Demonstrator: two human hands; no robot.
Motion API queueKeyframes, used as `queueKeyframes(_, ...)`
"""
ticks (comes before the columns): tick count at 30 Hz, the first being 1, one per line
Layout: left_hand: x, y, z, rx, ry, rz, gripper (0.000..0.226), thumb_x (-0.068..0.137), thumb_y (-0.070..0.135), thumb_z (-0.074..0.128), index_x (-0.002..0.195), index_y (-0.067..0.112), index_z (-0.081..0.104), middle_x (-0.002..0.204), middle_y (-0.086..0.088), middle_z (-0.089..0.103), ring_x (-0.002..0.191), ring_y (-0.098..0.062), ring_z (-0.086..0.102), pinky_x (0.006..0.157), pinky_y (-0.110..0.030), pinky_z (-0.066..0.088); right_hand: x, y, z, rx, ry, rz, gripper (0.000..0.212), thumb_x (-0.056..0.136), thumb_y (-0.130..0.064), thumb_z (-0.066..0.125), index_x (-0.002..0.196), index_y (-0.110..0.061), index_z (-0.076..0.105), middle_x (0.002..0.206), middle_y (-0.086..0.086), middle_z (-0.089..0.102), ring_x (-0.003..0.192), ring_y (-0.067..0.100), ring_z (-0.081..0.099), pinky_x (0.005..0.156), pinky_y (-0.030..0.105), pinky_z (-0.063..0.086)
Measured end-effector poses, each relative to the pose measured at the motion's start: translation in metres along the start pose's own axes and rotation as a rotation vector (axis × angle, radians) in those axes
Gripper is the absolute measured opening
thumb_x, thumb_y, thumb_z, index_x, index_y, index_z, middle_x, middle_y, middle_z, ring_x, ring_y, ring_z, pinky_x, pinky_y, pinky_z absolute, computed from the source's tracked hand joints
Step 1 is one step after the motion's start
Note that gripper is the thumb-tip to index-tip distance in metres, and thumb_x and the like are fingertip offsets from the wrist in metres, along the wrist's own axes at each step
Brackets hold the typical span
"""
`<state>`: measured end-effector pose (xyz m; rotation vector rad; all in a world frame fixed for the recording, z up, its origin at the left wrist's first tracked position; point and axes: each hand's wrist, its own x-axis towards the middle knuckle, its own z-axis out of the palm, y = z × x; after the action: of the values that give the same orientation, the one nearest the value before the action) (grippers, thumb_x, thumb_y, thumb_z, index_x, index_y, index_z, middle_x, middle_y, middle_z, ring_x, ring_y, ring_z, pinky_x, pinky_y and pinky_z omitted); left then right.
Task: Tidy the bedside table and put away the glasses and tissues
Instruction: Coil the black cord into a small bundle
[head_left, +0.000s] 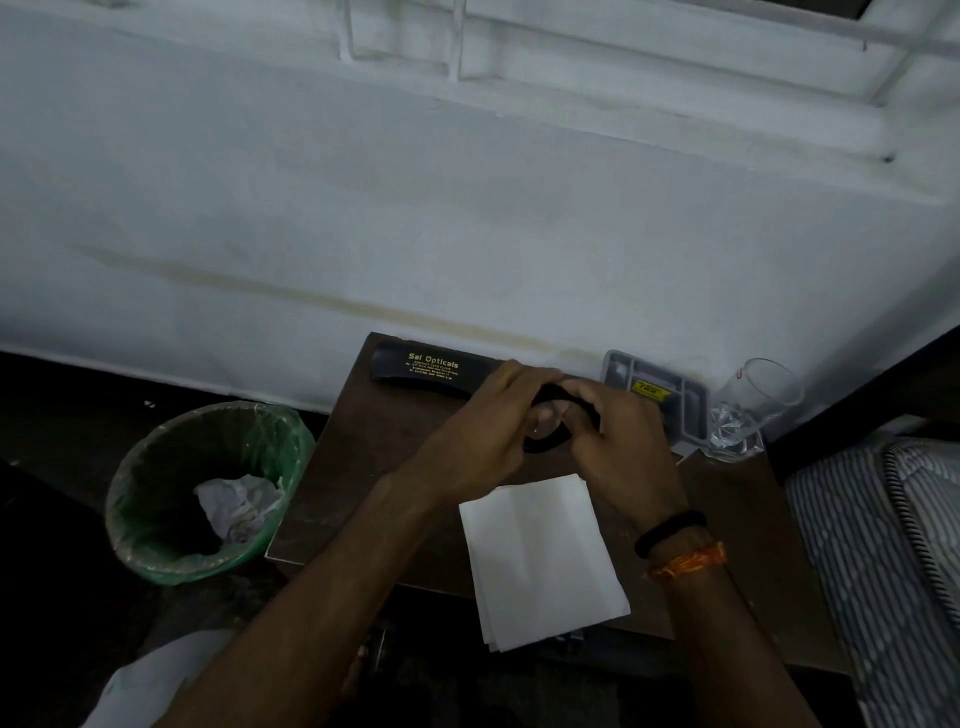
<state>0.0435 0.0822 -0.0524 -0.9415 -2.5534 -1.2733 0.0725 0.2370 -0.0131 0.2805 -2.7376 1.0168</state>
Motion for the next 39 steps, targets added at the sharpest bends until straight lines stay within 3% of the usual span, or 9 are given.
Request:
queueKeyframes(4, -0.002, -0.006, 0.007, 0.236, -0.041, -0.047, 0.067, 0.087, -0.001, 0.053, 0.150, 0.011, 0.030, 0.123, -0.008, 0.044, 0.100, -0.018, 0.048, 0.082, -0.025, 0.044, -0.001, 0.002, 0.005, -0.004, 0.014, 0.046, 0.029, 0.093, -0.002, 0.054, 0.113, -0.015, 0.070, 0.104, -0.003, 0.072, 0.089, 0.004, 0.061, 0.078, 0.004, 0.043)
queueKeyframes(10, 0.001, -0.005, 0.000, 0.044, -0.135, -0.193, 0.089, 0.076, 0.001, 0.074, 0.151, 0.008, 0.028, 0.118, -0.007, 0.047, 0.102, -0.018, 0.050, 0.088, -0.033, 0.052, 0.000, 0.007, 0.005, 0.018, -0.024, 0.077, 0.022, 0.094, -0.008, 0.055, 0.106, -0.017, 0.070, 0.098, -0.005, 0.072, 0.088, 0.006, 0.062, 0.074, 0.008, 0.046)
queueKeyframes(13, 0.002, -0.008, -0.002, 0.078, -0.133, -0.144, 0.077, 0.083, -0.001, 0.063, 0.151, 0.005, 0.028, 0.112, -0.008, 0.050, 0.100, -0.021, 0.052, 0.086, -0.030, 0.047, -0.001, 0.009, 0.001, 0.009, -0.085, 0.035, 0.020, 0.094, -0.012, 0.057, 0.106, -0.020, 0.071, 0.097, -0.007, 0.073, 0.087, 0.004, 0.064, 0.074, 0.011, 0.049)
queueKeyframes(17, -0.002, -0.013, 0.003, 0.117, -0.177, -0.114, 0.071, 0.089, 0.000, 0.053, 0.153, 0.008, 0.025, 0.110, -0.011, 0.056, 0.094, -0.016, 0.052, 0.082, -0.032, 0.048, -0.002, 0.012, -0.003, -0.055, -0.162, -0.019, 0.020, 0.098, -0.019, 0.054, 0.104, -0.015, 0.073, 0.094, 0.002, 0.074, 0.084, 0.015, 0.065, 0.076, 0.033, 0.052)
queueKeyframes(20, -0.004, -0.014, 0.005, 0.138, -0.171, -0.094, 0.070, 0.090, 0.005, 0.054, 0.153, 0.012, 0.024, 0.107, -0.008, 0.060, 0.093, -0.019, 0.057, 0.081, -0.036, 0.052, 0.000, 0.014, -0.009, -0.100, -0.167, -0.061, 0.024, 0.100, -0.012, 0.048, 0.099, -0.013, 0.071, 0.089, -0.001, 0.070, 0.080, 0.016, 0.062, 0.075, 0.031, 0.048)
queueKeyframes(26, -0.002, -0.012, 0.007, 0.091, -0.125, -0.027, 0.050, 0.096, 0.005, 0.048, 0.145, 0.011, 0.041, 0.094, -0.008, 0.062, 0.082, -0.013, 0.055, 0.073, -0.023, 0.042, 0.003, 0.017, -0.012, -0.300, -0.125, -0.133, 0.025, 0.082, 0.008, 0.054, 0.091, -0.011, 0.067, 0.082, 0.000, 0.062, 0.081, 0.023, 0.055, 0.083, 0.037, 0.041)
queueKeyframes(30, -0.003, -0.006, 0.006, -0.205, -0.122, -0.149, 0.040, 0.102, 0.014, 0.042, 0.142, 0.017, 0.047, 0.095, -0.010, 0.065, 0.087, -0.018, 0.064, 0.082, -0.030, 0.053, 0.003, 0.030, -0.008, -0.370, -0.056, -0.110, 0.027, 0.084, 0.006, 0.058, 0.097, -0.014, 0.069, 0.097, 0.002, 0.066, 0.095, 0.023, 0.055, 0.084, 0.026, 0.034)
queueKeyframes(34, -0.003, -0.004, 0.003, -0.184, -0.054, -0.129, 0.050, 0.099, 0.005, 0.045, 0.146, 0.021, 0.041, 0.084, 0.009, 0.060, 0.079, 0.004, 0.058, 0.074, -0.010, 0.046, 0.002, 0.031, -0.001, -0.289, 0.036, -0.094, 0.018, 0.094, -0.015, 0.055, 0.097, -0.019, 0.072, 0.093, -0.001, 0.067, 0.091, 0.019, 0.056, 0.081, 0.026, 0.034)
queueKeyframes(39, -0.002, 0.001, 0.001, -0.084, -0.023, -0.076, 0.056, 0.097, 0.003, 0.048, 0.150, 0.015, 0.035, 0.089, 0.006, 0.056, 0.079, -0.004, 0.054, 0.076, -0.010, 0.042, 0.000, 0.022, 0.007, 0.034, 0.164, 0.042, 0.014, 0.093, -0.017, 0.060, 0.091, -0.020, 0.073, 0.088, -0.009, 0.072, 0.083, 0.004, 0.064, 0.074, 0.016, 0.049)
